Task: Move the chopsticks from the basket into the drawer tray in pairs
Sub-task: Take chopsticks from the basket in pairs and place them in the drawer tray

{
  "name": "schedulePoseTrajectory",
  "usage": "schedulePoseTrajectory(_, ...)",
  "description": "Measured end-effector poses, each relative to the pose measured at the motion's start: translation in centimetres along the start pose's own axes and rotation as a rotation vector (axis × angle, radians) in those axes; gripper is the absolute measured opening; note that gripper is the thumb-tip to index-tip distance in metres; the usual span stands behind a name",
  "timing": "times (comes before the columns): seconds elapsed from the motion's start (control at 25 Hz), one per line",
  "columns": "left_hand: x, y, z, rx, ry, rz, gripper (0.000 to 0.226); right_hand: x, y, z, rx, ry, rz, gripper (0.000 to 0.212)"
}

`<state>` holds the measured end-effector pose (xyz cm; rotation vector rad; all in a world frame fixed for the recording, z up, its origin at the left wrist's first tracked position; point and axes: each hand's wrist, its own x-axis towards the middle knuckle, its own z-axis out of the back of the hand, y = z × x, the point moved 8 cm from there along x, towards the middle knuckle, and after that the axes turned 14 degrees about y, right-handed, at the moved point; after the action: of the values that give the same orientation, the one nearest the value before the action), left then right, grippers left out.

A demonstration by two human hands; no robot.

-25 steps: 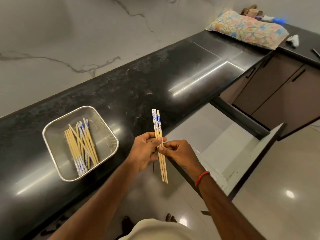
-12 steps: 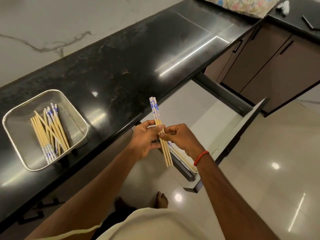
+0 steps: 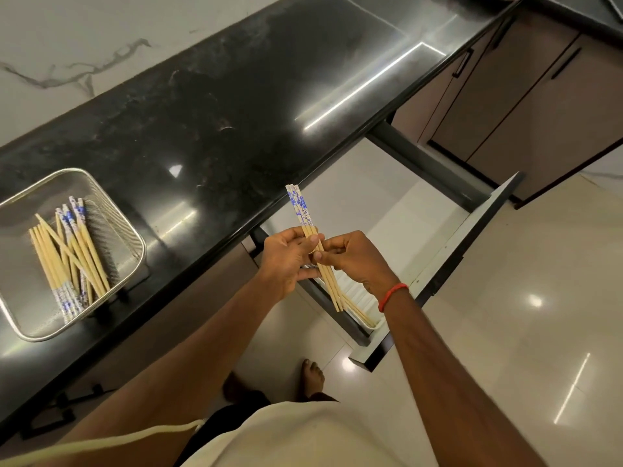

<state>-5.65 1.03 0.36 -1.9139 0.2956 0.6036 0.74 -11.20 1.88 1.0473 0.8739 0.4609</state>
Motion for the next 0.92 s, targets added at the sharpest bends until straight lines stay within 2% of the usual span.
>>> schedulePoseTrajectory(0.08,0.6,0.0,-0.5,-0.003,-0.004,-0.003,0.012,0.1,-0.8,0.5,0.034,-0.020,-0.012,0.023)
schedulePoseTrajectory(0.2,1.3,0.5,-1.2,-0.008,-0.006,0.024,0.027,0.7,-2.5,1.6,0.054,-0.008,-0.033,0.020)
schedulePoseTrajectory(0.32,1.6,1.5,-0.5,0.024,-0.062,0.061,0.040,1.6,-5.7,3.1,-0.088,-0.055,-0.135,0.014)
schedulePoseTrajectory(0.44,1.3,2.2,2.3,0.084,-0.191,0.035,0.022,2.3,-10.2,3.3,-0.324,-0.034,-0.328,0.012)
schedulePoseTrajectory(0.56,0.7,2.8,4.4,0.149,-0.242,0.031,0.002,2.6,-13.1,2.7,-0.388,-0.035,-0.436,0.016)
schedulePoseTrajectory(0.68,0.3,4.2,5.3,0.121,-0.238,0.072,0.006,3.2,-14.3,1.8,-0.498,-0.040,-0.497,0.007)
schedulePoseTrajectory(0.92,-0.2,5.1,6.0,0.137,-0.263,0.119,0.021,4.3,-14.8,0.4,-0.841,-0.068,-0.533,0.018)
